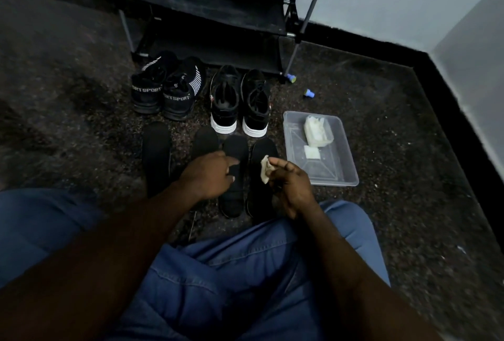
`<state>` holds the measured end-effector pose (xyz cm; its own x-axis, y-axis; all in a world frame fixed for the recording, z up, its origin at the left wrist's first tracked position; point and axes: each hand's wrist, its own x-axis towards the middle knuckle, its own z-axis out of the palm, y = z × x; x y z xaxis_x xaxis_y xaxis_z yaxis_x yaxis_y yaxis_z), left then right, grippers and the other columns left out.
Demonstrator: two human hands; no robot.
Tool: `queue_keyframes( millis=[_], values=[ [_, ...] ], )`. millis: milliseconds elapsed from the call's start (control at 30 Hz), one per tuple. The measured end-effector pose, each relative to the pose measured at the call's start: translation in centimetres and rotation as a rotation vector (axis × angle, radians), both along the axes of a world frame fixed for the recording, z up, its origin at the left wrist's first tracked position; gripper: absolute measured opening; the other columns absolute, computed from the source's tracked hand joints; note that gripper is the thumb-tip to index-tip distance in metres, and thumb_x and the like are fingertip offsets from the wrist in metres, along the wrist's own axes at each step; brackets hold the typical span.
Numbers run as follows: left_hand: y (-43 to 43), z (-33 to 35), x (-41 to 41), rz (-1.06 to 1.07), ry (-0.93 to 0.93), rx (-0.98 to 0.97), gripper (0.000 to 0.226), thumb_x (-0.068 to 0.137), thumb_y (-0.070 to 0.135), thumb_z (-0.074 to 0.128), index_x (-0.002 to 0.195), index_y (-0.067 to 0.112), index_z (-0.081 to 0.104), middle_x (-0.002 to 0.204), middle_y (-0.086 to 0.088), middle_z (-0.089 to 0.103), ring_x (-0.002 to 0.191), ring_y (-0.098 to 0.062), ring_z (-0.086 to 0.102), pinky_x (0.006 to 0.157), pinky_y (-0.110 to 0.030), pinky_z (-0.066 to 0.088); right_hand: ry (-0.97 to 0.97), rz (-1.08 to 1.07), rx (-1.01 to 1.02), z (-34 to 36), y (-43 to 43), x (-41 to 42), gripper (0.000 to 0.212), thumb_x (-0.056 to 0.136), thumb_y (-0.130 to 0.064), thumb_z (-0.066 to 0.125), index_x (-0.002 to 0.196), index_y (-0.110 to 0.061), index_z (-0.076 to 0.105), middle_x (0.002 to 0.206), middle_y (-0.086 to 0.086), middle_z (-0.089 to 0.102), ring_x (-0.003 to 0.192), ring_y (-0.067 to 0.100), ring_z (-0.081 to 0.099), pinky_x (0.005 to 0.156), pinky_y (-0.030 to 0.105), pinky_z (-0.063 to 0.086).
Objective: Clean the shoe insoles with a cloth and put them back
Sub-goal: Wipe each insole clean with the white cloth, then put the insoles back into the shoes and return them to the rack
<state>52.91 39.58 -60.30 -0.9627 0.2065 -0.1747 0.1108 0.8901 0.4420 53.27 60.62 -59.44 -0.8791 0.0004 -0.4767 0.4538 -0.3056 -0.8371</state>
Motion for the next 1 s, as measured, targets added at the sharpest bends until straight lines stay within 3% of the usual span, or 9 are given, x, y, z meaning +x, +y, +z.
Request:
queue_keyframes(
  millis=[67,167,300,400,500,600,900,1000],
  values=[
    [0.7,0.1,-0.1,-0.016,0.037,0.036,0.051,0.094,0.033,0.068,0.144,0.029,0.058,0.120,-0.003,0.062,0.115,-0.024,0.061,0.099,-0.033,0.049,0.021,0.027,0.012,0.0,0.2,0.0,0.026,0.090,0.017,0.058,0.105,0.000,0.070,0.087,0.011,0.076,0.075,0.017,0.072,0.074,0.028,0.061],
    [1.0,0.1,-0.4,0.016,0.067,0.109,0.050,0.092,0.032,0.070,0.141,0.028,0.061,0.114,0.000,0.065,0.110,-0.023,0.063,0.096,-0.033,0.051,0.120,0.068,0.217,-0.1,0.9,-0.8,0.026,0.088,0.011,0.070,0.112,0.004,0.070,0.094,0.015,0.075,0.079,0.021,0.071,0.072,0.029,0.062],
    [0.8,-0.6,-1.4,0.065,0.085,0.162,0.047,0.092,0.028,0.071,0.139,0.027,0.064,0.107,0.004,0.068,0.113,-0.021,0.061,0.100,-0.032,0.048,0.197,0.004,0.586,0.5,4.5,-5.0,0.022,0.077,-0.019,0.082,0.098,-0.015,0.076,0.089,0.004,0.080,0.083,0.024,0.076,0.078,0.040,0.059],
    [0.8,-1.2,-2.4,0.102,0.094,0.210,0.047,0.091,0.027,0.073,0.137,0.026,0.065,0.098,0.011,0.061,0.097,-0.017,0.061,0.097,-0.032,0.051,0.145,-0.063,0.767,1.0,7.7,-9.0,0.021,0.075,-0.029,0.084,0.090,-0.018,0.076,0.081,0.001,0.079,0.081,0.022,0.077,0.080,0.043,0.063],
    [1.4,-1.6,-3.4,0.111,0.117,0.256,0.047,0.090,0.024,0.075,0.136,0.025,0.066,0.099,0.010,0.060,0.095,-0.018,0.063,0.093,-0.031,0.052,0.109,-0.106,0.931,1.0,10.2,-12.3,0.008,0.075,-0.024,0.081,0.082,-0.020,0.078,0.076,-0.005,0.077,0.081,0.016,0.075,0.085,0.043,0.063],
    [2.1,-2.4,-4.3,0.094,0.134,0.266,0.047,0.089,0.023,0.076,0.135,0.026,0.066,0.100,0.010,0.060,0.088,-0.014,0.060,0.088,-0.027,0.049,0.103,-0.121,1.134,0.6,11.5,-14.4,0.010,0.077,-0.021,0.079,0.086,-0.020,0.079,0.086,-0.004,0.077,0.090,0.016,0.073,0.091,0.039,0.059],
    [2.9,-3.3,-6.5,0.092,0.128,0.253,0.046,0.089,0.025,0.075,0.134,0.029,0.067,0.103,0.008,0.067,0.086,-0.010,0.057,0.088,-0.027,0.049,0.139,-0.066,1.372,-0.4,11.5,-16.2,0.021,0.092,-0.026,0.067,0.111,-0.022,0.076,0.109,0.004,0.076,0.106,0.026,0.070,0.091,0.031,0.051],
    [2.8,-3.5,-6.3,0.115,0.100,0.233,0.046,0.089,0.025,0.075,0.134,0.028,0.067,0.105,0.007,0.069,0.093,-0.015,0.064,0.091,-0.028,0.050,0.288,-0.014,1.267,-0.3,8.7,-13.8,0.014,0.097,-0.026,0.064,0.102,-0.022,0.077,0.101,-0.001,0.077,0.099,0.018,0.071,0.088,0.024,0.048]
  ],
)
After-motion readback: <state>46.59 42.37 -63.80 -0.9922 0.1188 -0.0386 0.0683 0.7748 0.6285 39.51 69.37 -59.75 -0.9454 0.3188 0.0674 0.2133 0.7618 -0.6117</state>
